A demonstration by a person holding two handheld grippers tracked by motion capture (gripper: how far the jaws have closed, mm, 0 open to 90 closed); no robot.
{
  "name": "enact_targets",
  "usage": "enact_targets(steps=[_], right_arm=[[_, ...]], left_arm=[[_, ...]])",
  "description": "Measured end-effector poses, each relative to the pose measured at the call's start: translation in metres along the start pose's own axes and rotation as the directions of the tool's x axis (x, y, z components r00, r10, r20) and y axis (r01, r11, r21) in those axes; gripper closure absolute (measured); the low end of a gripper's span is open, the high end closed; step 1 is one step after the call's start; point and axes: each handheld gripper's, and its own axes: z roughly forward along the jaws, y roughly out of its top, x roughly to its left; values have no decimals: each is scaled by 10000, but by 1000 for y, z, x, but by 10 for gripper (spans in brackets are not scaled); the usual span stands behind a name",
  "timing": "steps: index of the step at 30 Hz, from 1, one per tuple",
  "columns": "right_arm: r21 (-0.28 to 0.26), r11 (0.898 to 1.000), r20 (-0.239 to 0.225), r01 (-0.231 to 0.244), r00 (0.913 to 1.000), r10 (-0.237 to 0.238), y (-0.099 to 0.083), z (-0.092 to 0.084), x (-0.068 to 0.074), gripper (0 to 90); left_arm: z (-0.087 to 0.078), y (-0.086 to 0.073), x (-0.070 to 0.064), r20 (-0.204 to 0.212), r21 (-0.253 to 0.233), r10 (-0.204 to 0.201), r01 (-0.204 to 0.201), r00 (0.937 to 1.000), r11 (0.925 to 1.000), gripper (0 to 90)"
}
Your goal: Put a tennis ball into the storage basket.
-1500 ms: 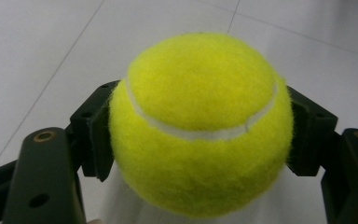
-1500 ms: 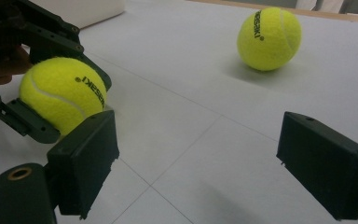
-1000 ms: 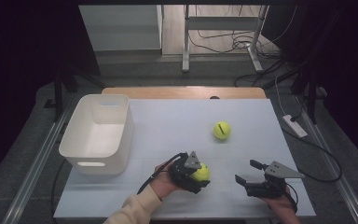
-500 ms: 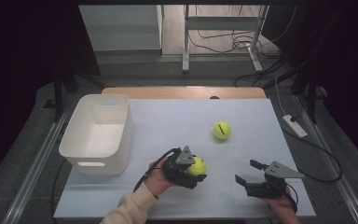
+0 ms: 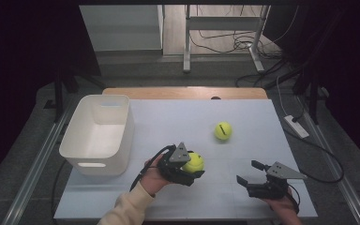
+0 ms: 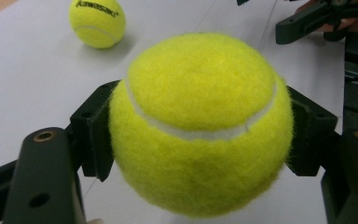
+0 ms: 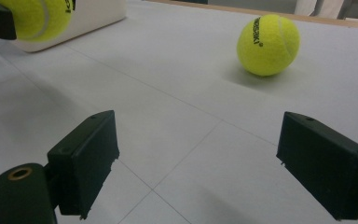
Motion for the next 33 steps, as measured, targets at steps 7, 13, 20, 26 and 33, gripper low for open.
enact_targets(steps=[7, 13, 20, 26, 33], right_arm=[[-5, 10000, 33, 27, 10000, -27, 0, 0, 0, 125], [-9, 10000, 47, 37, 10000, -37, 0, 0, 0, 125], [-11, 10000, 62, 36, 10000, -36, 0, 0, 0, 125], [-2, 10000, 61, 37, 10000, -37, 0, 0, 0, 125], [-3, 10000, 65, 40, 10000, -40, 0, 0, 0, 125]], left_arm=[[-8, 0, 3, -183, -248, -83, 78, 9998, 9997, 262], [-13, 1, 5, -302, -388, -117, 105, 9995, 9992, 262], [-21, 2, 8, -427, -608, -143, 117, 9990, 9981, 262], [-26, 2, 9, -547, -751, -183, 142, 9983, 9971, 262], [-33, 2, 11, -679, -937, -272, 208, 9973, 9954, 262]])
